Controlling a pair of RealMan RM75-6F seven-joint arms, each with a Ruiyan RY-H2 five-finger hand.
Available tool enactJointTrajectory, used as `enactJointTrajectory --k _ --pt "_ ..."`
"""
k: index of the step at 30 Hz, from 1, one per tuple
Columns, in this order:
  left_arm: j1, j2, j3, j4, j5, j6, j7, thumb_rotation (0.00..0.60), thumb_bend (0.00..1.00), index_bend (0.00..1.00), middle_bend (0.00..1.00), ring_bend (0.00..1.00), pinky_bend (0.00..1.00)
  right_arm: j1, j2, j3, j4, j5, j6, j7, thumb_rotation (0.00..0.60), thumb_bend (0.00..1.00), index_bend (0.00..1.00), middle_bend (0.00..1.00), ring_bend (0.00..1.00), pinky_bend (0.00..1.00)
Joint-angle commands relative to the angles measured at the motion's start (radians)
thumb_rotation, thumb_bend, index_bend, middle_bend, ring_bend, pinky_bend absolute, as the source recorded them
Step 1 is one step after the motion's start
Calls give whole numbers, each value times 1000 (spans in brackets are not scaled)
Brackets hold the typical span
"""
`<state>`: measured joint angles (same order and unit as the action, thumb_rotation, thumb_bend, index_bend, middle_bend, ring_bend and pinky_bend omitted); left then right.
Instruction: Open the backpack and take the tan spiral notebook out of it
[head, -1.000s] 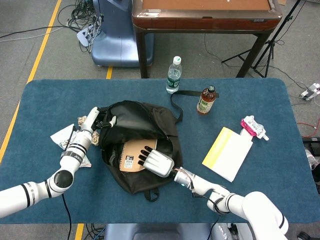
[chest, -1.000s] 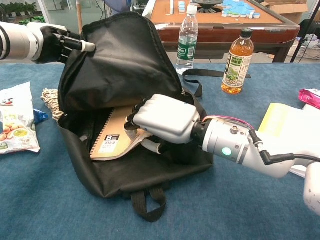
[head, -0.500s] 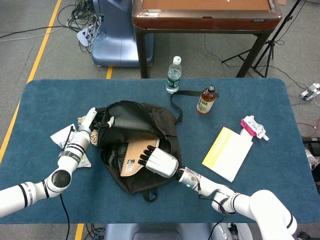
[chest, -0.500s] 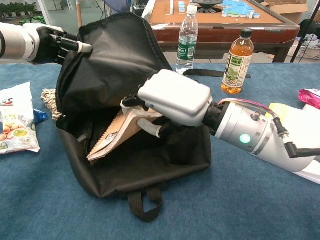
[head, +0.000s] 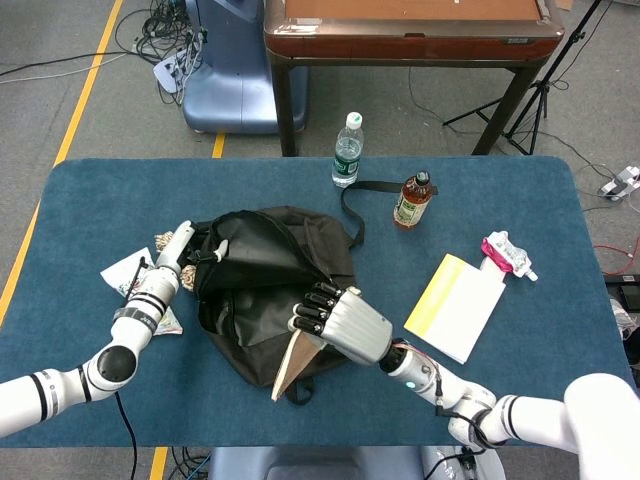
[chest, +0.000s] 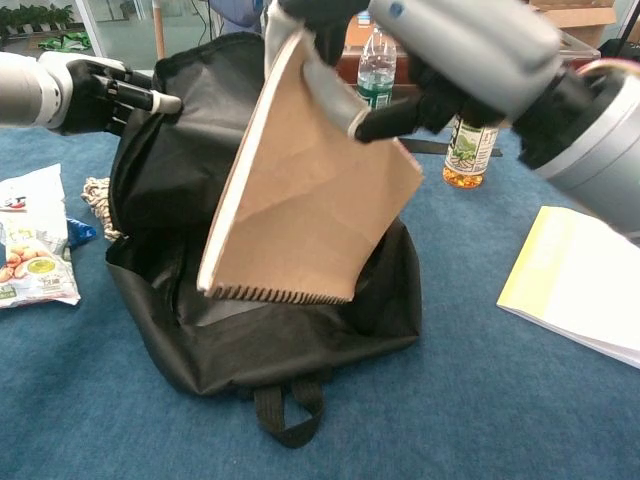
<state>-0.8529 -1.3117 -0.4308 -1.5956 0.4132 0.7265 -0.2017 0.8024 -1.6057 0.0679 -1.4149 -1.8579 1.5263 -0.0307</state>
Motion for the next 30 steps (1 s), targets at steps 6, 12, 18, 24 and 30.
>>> enactJointTrajectory --k 6,12,18,24,30 --pt "38 27 2 -58 102 4 -22 600 602 517 649 601 478 -112 226 42 -259 -5 112 -63 600 648 871 579 473 461" --pt "88 71 -10 -134 234 -18 -74 600 566 234 159 148 307 -182 306 22 -270 29 117 -54 600 648 871 579 473 461" --pt "131 129 -23 -187 339 -38 -126 600 501 142 85 68 224 -233 360 1 -236 73 89 -35 600 648 871 578 473 461" --pt "169 199 -40 -218 395 -59 -185 600 457 120 83 63 207 -250 388 -15 -210 139 -3 -2 600 648 871 577 473 461" --pt "185 216 -30 -204 417 -36 -202 600 441 120 83 63 207 -222 371 -11 -178 219 -158 -24 600 648 871 577 473 461"
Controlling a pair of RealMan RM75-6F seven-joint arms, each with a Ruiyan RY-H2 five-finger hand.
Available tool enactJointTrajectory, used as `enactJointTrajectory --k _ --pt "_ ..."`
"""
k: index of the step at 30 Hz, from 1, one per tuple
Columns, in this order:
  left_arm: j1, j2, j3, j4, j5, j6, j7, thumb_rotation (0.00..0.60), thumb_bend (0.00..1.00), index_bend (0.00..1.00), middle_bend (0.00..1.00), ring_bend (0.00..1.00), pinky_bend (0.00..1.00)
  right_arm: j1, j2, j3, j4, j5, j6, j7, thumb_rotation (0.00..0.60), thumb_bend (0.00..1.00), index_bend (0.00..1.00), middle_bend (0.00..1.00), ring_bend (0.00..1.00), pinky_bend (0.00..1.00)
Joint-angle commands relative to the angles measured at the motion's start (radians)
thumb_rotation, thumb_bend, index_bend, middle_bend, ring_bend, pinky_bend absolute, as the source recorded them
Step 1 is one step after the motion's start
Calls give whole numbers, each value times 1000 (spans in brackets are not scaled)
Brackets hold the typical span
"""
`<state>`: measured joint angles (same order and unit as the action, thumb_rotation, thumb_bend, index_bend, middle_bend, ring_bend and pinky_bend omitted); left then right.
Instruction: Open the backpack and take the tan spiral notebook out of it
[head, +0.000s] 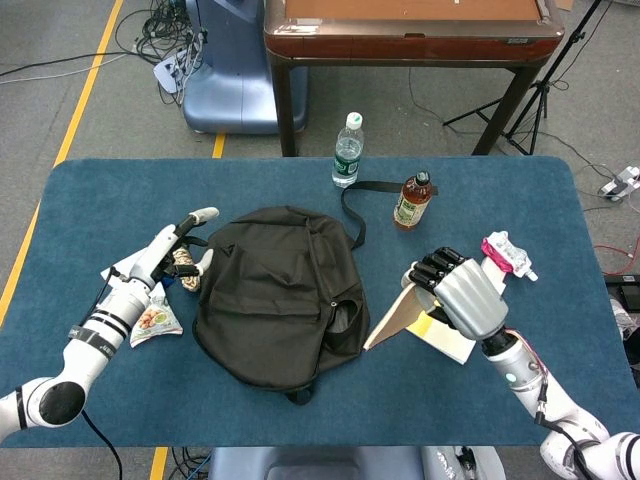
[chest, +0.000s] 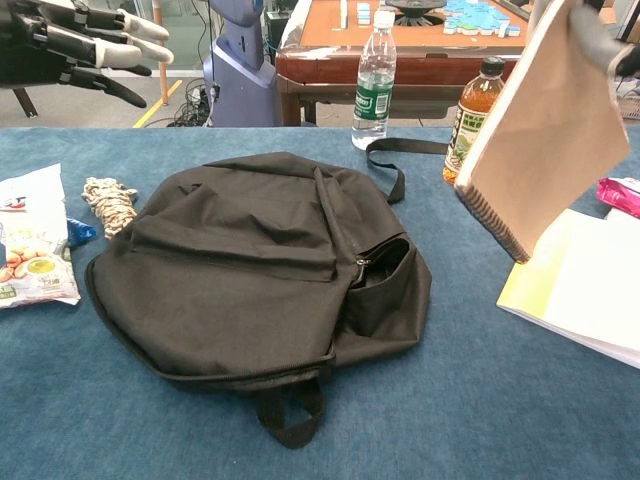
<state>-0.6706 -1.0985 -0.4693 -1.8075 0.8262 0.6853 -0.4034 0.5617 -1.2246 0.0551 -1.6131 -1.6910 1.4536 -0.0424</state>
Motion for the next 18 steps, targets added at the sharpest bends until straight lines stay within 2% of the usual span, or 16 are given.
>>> enactJointTrajectory --k 1,4,7,9,10,11,13,14,16,18 --pt "3 4 12 11 4 5 -1 600 440 120 83 63 207 28 -15 6 24 68 -114 -13 600 648 871 574 472 461" --pt "1 7 24 17 3 4 1 600 435 120 83 63 202 58 -29 24 34 131 -209 -31 600 647 838 533 449 461" --pt "-1 6 35 24 4 12 8 600 430 120 83 63 194 92 -45 47 43 193 -297 -67 600 635 659 429 390 460" --pt "-4 5 43 29 4 17 15 600 428 117 83 63 193 114 -62 67 54 242 -348 -101 600 587 513 355 334 439" --pt "-5 6 45 30 4 18 17 600 427 115 82 64 192 123 -68 76 57 267 -370 -117 600 533 392 298 288 408" --pt "-7 7 48 32 3 17 20 600 423 111 81 63 192 132 -76 87 61 290 -387 -132 600 437 223 212 219 355" --pt "-14 14 61 41 4 9 38 600 410 98 71 62 191 150 -92 112 71 343 -417 -169 600 312 83 115 142 288" --pt "-18 17 71 49 9 7 53 600 401 88 64 60 184 159 -100 125 74 360 -423 -180 600 204 19 50 79 230" --pt "-23 20 87 60 13 12 78 600 393 81 59 59 173 168 -105 141 72 375 -424 -193 600 63 0 0 9 132" --pt "-23 22 96 65 16 21 92 600 386 80 59 58 169 170 -106 150 68 362 -407 -192 600 18 0 0 0 66"
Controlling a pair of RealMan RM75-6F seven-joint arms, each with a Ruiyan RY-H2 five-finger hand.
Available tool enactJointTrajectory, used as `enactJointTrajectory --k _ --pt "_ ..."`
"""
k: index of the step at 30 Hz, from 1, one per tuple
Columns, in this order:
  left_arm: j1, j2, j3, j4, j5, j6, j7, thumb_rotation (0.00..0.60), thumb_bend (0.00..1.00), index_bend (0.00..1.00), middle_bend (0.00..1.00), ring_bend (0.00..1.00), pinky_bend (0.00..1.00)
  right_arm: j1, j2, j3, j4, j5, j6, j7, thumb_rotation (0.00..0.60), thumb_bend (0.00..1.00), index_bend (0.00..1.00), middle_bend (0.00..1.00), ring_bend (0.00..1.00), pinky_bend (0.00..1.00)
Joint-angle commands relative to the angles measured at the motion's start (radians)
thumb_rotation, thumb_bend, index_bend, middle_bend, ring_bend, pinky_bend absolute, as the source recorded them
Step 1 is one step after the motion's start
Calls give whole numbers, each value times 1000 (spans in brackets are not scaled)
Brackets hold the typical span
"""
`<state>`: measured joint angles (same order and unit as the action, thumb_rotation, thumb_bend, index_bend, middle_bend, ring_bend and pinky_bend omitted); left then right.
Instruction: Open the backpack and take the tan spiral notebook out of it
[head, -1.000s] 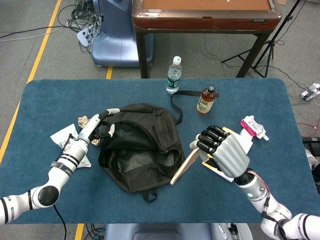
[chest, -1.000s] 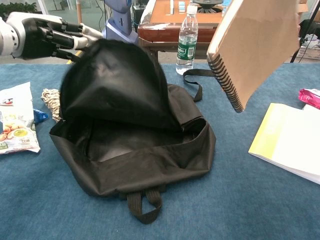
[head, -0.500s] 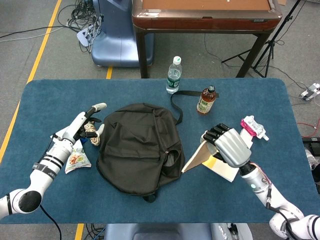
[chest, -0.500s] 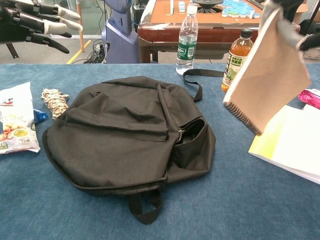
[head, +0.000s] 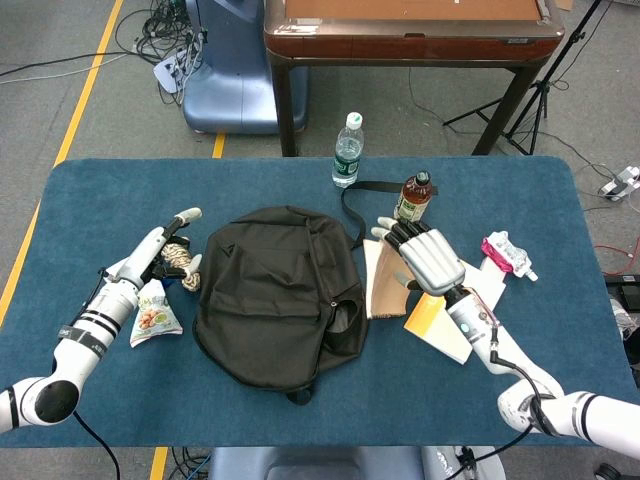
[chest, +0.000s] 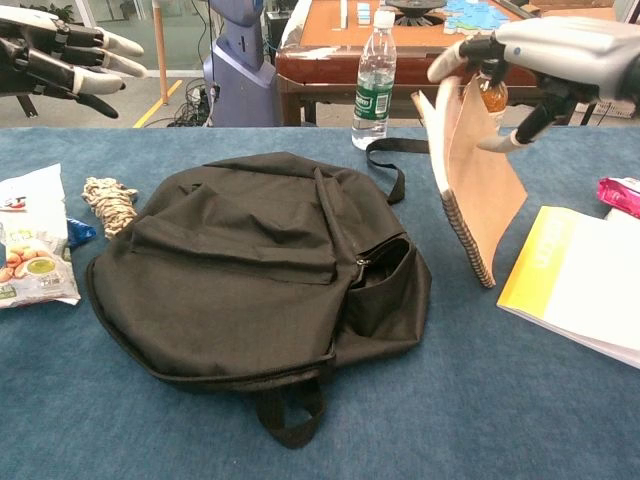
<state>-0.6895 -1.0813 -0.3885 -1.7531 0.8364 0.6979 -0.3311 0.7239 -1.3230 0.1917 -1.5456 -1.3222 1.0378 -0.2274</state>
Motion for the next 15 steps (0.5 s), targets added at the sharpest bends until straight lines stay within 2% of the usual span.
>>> enactJointTrajectory --k 1,5,9,13,15 --pt "-3 5 20 14 8 18 27 600 384 81 59 58 168 5 -8 16 -1 -23 29 -3 600 14 0 0 0 54" --pt "11 7 34 29 29 45 35 600 383 86 59 59 168 -26 16 9 -31 -67 97 2 600 18 0 0 0 44" --pt "41 5 49 59 73 89 29 600 384 110 59 59 168 -92 74 -14 -92 -105 188 -12 600 107 2 33 6 64" --pt "83 -1 94 120 149 164 71 600 384 133 59 59 168 -176 142 -50 -147 -122 269 -11 600 167 131 152 167 220" --pt "106 -3 112 135 174 197 81 600 384 143 59 58 168 -214 180 -73 -171 -125 289 -14 600 201 201 202 217 285"
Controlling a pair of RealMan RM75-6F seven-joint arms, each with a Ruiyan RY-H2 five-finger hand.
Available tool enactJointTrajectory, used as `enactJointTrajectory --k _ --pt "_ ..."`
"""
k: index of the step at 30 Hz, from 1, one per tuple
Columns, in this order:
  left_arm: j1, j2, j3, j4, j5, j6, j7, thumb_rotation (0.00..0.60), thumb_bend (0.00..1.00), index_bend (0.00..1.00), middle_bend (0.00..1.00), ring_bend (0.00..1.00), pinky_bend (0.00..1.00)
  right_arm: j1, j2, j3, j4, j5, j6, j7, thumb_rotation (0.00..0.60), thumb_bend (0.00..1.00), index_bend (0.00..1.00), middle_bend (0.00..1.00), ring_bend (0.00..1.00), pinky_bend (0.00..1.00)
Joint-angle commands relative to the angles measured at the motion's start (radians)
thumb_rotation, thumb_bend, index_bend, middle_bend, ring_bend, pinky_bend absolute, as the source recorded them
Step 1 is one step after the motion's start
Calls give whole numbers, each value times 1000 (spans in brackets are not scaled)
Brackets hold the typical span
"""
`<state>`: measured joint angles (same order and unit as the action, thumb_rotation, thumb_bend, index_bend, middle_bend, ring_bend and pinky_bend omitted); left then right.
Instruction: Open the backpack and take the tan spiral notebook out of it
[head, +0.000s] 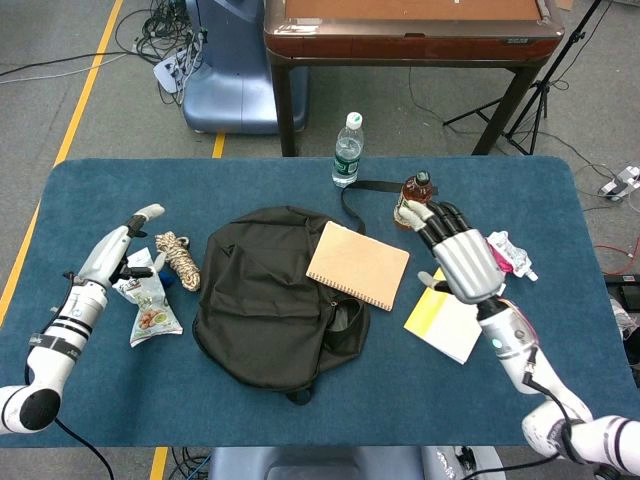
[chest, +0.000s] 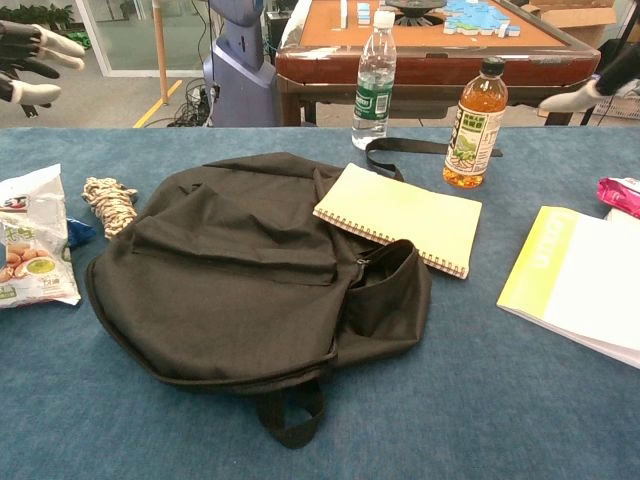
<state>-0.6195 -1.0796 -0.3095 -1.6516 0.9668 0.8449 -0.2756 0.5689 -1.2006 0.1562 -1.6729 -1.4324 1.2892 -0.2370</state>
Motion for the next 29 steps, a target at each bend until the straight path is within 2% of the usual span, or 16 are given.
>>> enactJointTrajectory --k 1,4,8,14,22,29 --pt "53 -3 43 37 60 69 21 600 383 153 59 58 168 -85 81 -53 -57 -17 55 -11 600 206 228 226 230 312" --pt "95 9 68 37 100 107 5 600 383 188 59 60 168 -144 123 -85 -79 -23 101 -22 600 232 281 263 241 335" --pt "166 0 109 70 187 231 24 600 384 231 60 71 168 -229 157 -130 -89 -14 150 -16 600 240 325 277 241 334" --pt "266 -13 170 89 289 391 55 600 383 248 65 71 168 -321 166 -178 -50 -44 205 43 600 246 338 285 241 334" --pt "380 -2 236 40 369 543 132 600 384 258 79 89 167 -398 138 -200 4 -83 259 109 600 246 343 291 241 337" --pt "448 -18 265 4 413 634 189 600 383 258 80 89 164 -430 121 -201 27 -114 277 150 600 248 356 297 241 337"
